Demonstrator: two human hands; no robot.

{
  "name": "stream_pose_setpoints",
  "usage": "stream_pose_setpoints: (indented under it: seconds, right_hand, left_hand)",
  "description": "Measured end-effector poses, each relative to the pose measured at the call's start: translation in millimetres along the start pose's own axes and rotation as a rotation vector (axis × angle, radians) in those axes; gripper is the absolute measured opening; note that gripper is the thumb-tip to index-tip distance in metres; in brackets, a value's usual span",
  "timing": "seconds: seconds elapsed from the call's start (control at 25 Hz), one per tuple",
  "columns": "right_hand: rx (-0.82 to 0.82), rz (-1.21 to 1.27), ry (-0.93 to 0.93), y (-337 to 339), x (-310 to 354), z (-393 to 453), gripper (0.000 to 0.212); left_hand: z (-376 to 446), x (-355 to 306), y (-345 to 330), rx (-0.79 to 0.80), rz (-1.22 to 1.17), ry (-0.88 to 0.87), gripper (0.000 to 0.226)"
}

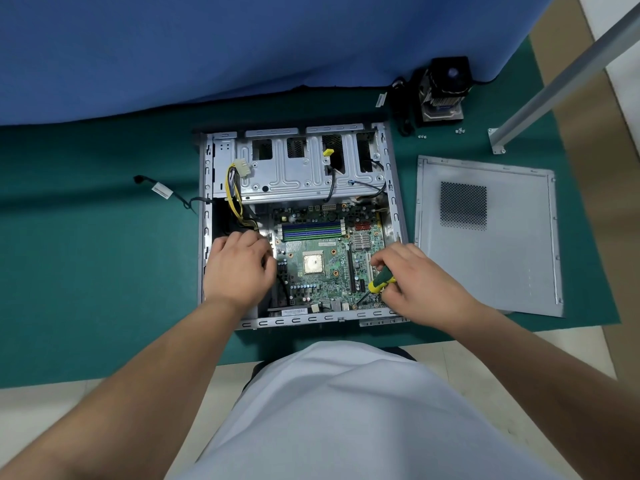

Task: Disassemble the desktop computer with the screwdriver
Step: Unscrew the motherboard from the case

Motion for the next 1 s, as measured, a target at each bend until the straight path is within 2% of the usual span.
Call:
stream_pose_setpoints:
  seconds: [1.0]
  right_hand:
    - [0.001, 0.031, -0.045, 1.7, 2.4, -1.0, 0.043]
  left_hand:
    - [0.2, 0.3, -1.1, -0.001, 0.011, 0.001, 0.041]
Point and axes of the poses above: each hand's wrist, its own z-axis towards the middle knuckle, its own y-axis out of the back of the hand, x = y × z, the point moved 8 cm from there along z, towards the middle knuckle, and after that the axes turned 6 degrees about y, right-handed, at the moved point
